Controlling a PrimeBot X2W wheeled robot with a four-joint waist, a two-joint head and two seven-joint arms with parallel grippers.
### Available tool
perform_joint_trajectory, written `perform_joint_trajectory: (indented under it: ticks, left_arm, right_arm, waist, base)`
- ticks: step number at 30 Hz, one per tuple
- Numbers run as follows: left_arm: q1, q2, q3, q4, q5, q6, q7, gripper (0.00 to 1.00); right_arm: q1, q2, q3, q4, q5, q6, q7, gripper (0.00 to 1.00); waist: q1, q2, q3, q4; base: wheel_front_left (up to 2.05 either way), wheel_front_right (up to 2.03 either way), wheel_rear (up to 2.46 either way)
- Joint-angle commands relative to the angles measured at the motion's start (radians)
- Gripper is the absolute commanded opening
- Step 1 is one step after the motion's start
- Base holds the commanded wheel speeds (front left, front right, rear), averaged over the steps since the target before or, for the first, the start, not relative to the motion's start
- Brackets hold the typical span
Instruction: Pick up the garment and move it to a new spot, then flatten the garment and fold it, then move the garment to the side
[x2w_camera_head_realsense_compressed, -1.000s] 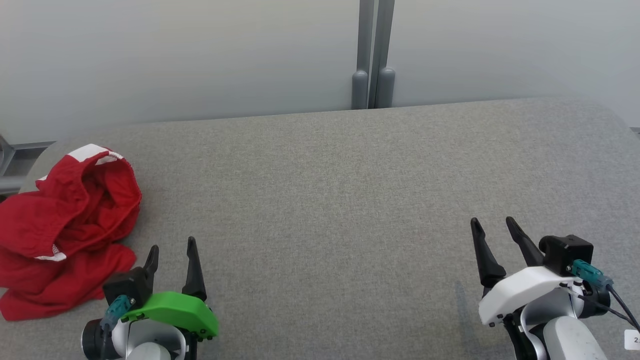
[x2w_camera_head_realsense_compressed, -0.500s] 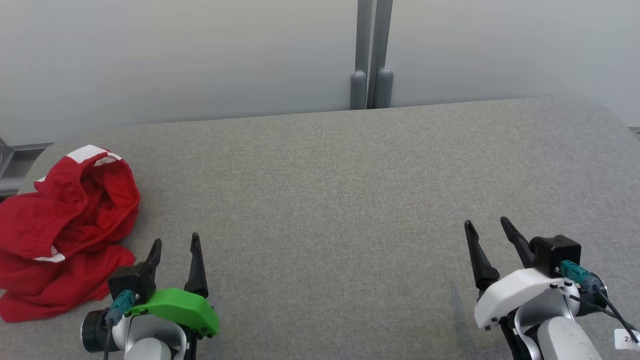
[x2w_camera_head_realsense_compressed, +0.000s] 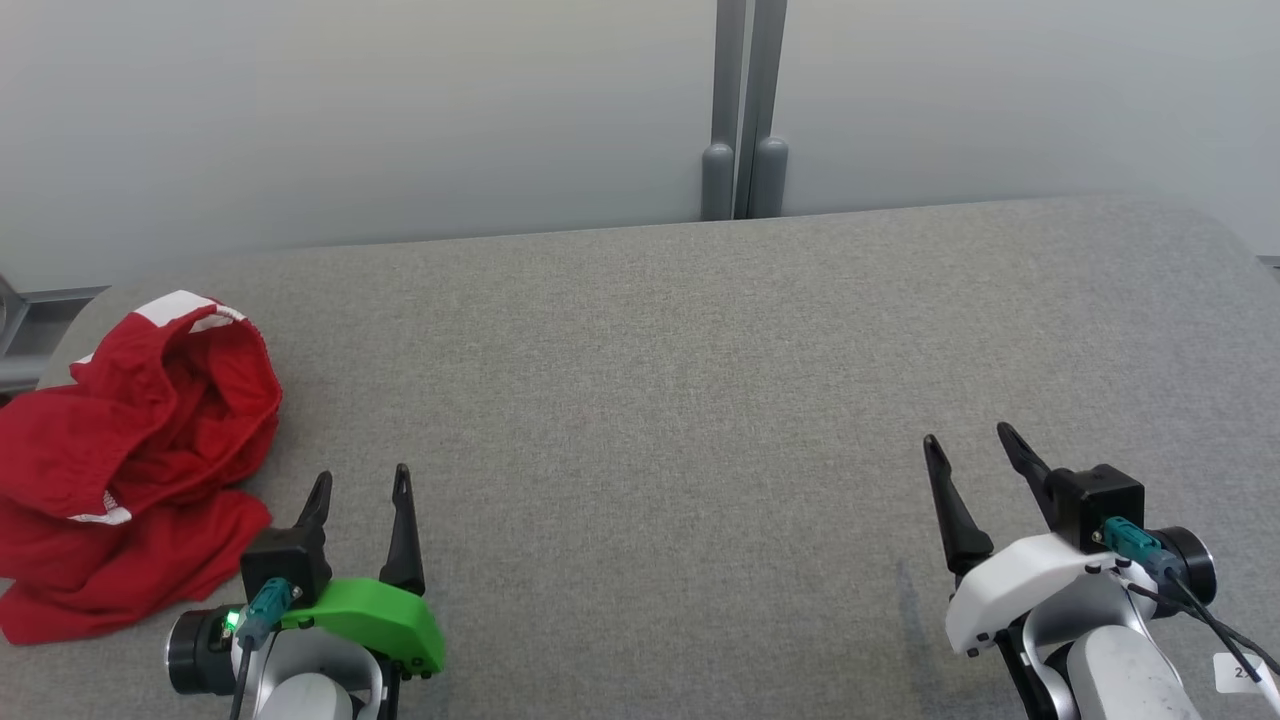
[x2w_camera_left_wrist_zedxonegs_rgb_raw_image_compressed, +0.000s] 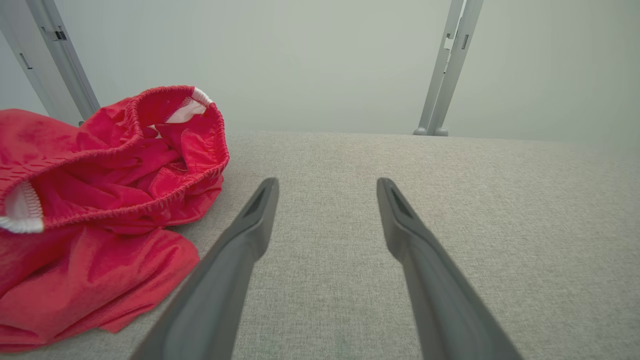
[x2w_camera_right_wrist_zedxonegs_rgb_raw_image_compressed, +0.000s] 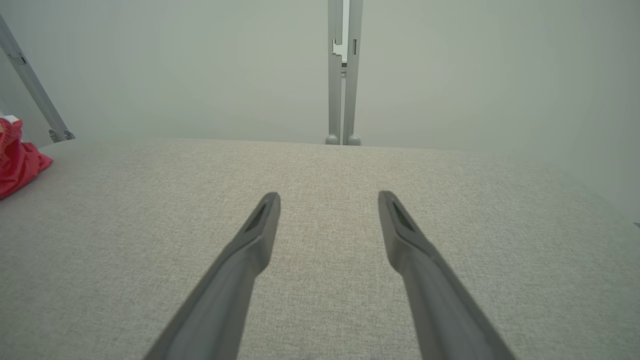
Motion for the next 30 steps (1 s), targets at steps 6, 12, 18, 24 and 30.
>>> perform_joint_trajectory:
  ticks: [6,12,18,24,30]
  left_arm:
    - [-0.015,0.008,0.002,0.002,-0.006,0.008,-0.003,1.00]
    - [-0.016,0.009,-0.001,-0.005,-0.014,0.012,0.002,1.00]
    - [-0.018,0.011,-0.003,-0.007,-0.022,0.017,0.005,1.00]
    - [-0.016,0.015,-0.009,-0.014,-0.031,0.018,0.011,1.00]
    - [-0.011,0.024,-0.013,-0.022,-0.036,0.019,0.025,1.00]
  right_arm:
    - [-0.004,-0.004,0.001,0.002,-0.001,0.000,-0.002,1.00]
    - [-0.008,-0.004,-0.002,0.007,0.004,0.000,-0.004,1.00]
    - [-0.004,-0.004,-0.010,0.009,0.010,0.000,-0.007,1.00]
    - [0.010,-0.004,-0.019,0.000,0.018,0.000,-0.016,1.00]
    - [0.020,-0.004,-0.014,-0.001,0.041,0.000,-0.028,1.00]
  waist:
    - [0.0000,0.0000,-0.002,-0.004]
    - [0.0000,0.0000,-0.001,-0.004]
    - [0.0000,0.0000,0.001,0.012]
    - [0.0000,0.0000,0.002,0.086]
    - [0.0000,0.0000,0.001,0.186]
  base:
    - [0.00,0.00,0.00]
    - [0.00,0.00,0.00]
    - [0.00,0.00,0.00]
    - [0.00,0.00,0.00]
    - [0.00,0.00,0.00]
